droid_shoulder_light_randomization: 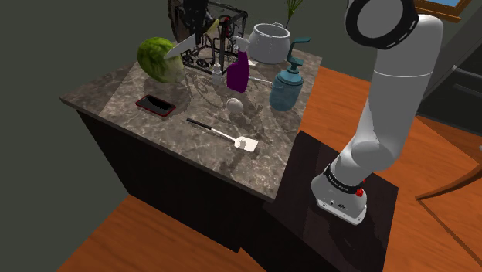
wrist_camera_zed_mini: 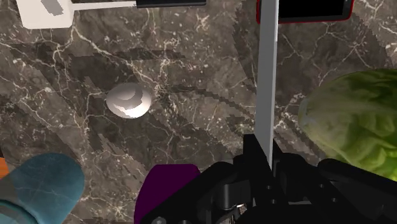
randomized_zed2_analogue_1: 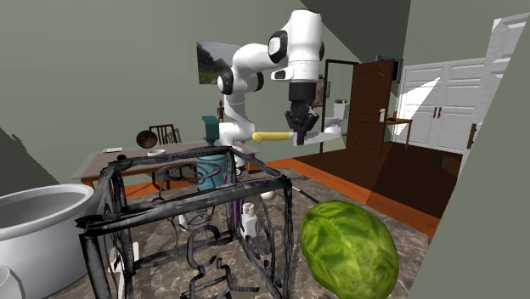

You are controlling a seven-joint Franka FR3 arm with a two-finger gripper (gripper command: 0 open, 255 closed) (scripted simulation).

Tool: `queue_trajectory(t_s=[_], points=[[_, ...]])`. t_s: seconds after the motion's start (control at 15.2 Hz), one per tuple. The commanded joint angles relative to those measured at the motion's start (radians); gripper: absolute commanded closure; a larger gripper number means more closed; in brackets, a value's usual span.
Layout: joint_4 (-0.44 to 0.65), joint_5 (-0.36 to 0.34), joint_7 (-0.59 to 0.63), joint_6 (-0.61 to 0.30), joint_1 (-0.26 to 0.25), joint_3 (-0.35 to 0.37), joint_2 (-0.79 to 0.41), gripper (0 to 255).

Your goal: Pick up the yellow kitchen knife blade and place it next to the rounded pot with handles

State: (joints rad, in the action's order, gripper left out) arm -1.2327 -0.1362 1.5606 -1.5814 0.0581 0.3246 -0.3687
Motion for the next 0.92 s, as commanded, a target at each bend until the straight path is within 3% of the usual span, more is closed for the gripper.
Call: queue_trajectory(t_s=[0.0,0.4,0.86], points=[[-0.073,0.018,-0.037,-0.025,0.038,-0.008,0.051,255],[-0.239,0.063,-0.174,-0.078,0.144,-0.05,0.175,255],[-0.353,0.094,-0.339,-0.111,0.245,-0.116,0.265,255]])
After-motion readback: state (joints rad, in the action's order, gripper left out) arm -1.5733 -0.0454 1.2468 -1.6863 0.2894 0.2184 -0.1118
